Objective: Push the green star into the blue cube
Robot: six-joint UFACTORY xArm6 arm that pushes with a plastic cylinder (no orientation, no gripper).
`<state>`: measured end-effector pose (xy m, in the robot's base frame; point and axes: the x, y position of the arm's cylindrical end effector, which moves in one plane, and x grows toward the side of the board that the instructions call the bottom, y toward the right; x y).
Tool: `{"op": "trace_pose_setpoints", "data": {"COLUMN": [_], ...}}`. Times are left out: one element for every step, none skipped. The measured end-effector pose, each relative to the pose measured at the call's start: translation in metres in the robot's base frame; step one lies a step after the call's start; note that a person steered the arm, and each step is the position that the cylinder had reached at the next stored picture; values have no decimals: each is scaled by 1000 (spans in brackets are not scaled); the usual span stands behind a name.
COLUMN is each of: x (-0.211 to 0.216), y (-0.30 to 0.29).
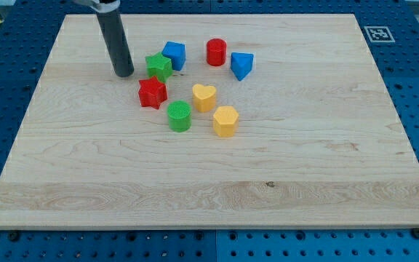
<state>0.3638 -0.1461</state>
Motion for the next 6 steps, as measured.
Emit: {"op": "trace_pose_setpoints", "data": {"x": [7,7,6,-6,-16,-26], "y": [19,34,47,50,50,52]}}
